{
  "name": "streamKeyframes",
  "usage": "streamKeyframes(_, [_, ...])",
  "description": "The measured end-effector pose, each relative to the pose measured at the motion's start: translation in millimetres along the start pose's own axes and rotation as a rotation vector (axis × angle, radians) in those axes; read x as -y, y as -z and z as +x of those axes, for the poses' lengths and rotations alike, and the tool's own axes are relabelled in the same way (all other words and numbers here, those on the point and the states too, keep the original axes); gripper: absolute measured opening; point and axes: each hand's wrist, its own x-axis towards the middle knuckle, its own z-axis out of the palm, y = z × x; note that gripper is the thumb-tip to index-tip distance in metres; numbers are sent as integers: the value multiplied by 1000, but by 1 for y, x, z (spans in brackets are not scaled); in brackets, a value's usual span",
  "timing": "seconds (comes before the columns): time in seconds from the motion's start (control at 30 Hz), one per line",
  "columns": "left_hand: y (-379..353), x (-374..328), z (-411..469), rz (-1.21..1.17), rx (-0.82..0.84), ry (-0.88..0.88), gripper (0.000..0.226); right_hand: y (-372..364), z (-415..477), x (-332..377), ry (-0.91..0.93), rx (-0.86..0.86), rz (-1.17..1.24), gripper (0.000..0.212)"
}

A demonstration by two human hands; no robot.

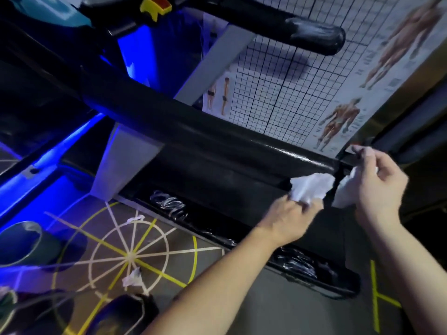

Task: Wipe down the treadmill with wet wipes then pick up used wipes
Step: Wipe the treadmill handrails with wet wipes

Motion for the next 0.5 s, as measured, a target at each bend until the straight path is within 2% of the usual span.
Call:
streamKeyframes(0.03, [8,3,-4,23,-39,20,24,10,-4,-2,-34,-10,48,23])
streamKeyframes(0.1, [17,18,-16,78,-208,157,5,24,-16,-2,-121,11,191,24])
streamKeyframes(0.17, [31,41,-30,230,-281,316,22,32,-24,-7,-201,15,237,25])
streamKeyframes(0.23, [38,70,-41,279,-252,382,36,36,-28,-12,-271,3,229,25])
streamKeyframes(0.3, [33,88,-34,226,-233,340,54,38,-33,-15,-303,21,239,28])
streamKeyframes(0.33, [27,92,-27,261,-292,291,53,38,-36,-15,-310,33,244,29])
streamKeyframes(0.4, [14,80,-11,354,-251,235,35,40,-41,-12,-306,63,212,28])
streamKeyframes(0.5, [-16,40,3,321,-144,-12,21,43,-45,-17,-281,105,164,26])
